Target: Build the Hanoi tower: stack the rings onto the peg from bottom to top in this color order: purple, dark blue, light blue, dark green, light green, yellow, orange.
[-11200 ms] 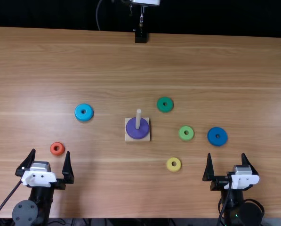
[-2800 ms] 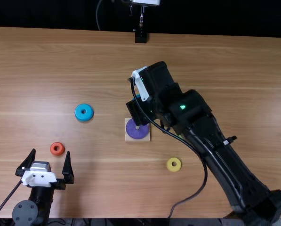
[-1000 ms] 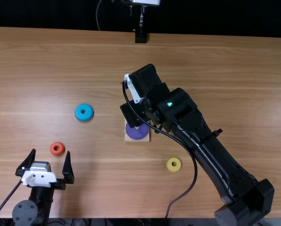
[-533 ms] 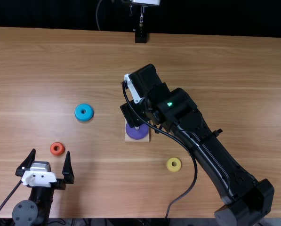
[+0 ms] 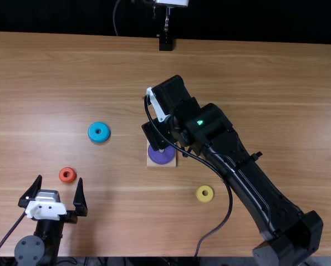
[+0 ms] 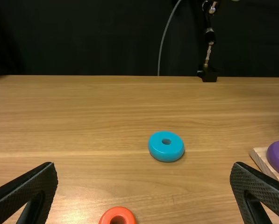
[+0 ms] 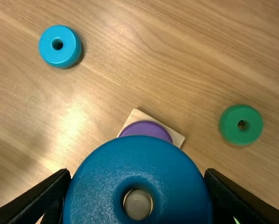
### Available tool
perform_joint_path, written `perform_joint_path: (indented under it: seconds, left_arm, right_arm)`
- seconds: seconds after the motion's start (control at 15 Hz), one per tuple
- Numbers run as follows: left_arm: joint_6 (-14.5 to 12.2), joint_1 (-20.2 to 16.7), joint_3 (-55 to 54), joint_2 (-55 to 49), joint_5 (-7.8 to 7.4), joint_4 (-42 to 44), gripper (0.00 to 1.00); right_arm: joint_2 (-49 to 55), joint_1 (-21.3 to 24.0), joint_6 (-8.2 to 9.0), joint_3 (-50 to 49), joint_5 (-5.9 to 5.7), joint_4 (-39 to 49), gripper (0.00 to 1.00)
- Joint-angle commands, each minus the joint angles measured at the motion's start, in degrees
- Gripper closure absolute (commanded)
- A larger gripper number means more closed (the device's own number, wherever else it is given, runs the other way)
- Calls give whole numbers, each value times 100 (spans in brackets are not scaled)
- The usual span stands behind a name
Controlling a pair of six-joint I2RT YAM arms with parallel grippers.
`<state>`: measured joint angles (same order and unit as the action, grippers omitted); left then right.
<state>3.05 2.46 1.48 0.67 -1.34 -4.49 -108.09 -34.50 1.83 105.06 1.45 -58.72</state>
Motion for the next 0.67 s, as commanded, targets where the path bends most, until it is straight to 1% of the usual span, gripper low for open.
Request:
perform_joint_path:
  seconds: [0.0,0.07,0.13,0.27,0.47,0.6]
  left_arm:
    - [-31,-61,-148,-67,-45,6,0]
    - [-31,-61,-148,-67,-45,6,0]
    - [-31,-61,-148,-67,-45,-4,0]
    - [-31,-61,-148,-67,-45,6,0]
    - [-31,-61,-148,-67,-45,6,0]
    - [-31,-61,-148,-67,-45,-4,0]
  right_arm:
    - [-10,-30,28,226,-50,-30,25]
    - [-10,-39,28,226,-50,-62,19]
    - [-1,-39,28,235,-72,-125,0]
    - [8,-39,-3,252,-82,-325,0]
    - [16,-39,7,279,-72,-336,0]
    - [8,-48,28,516,-61,-357,0]
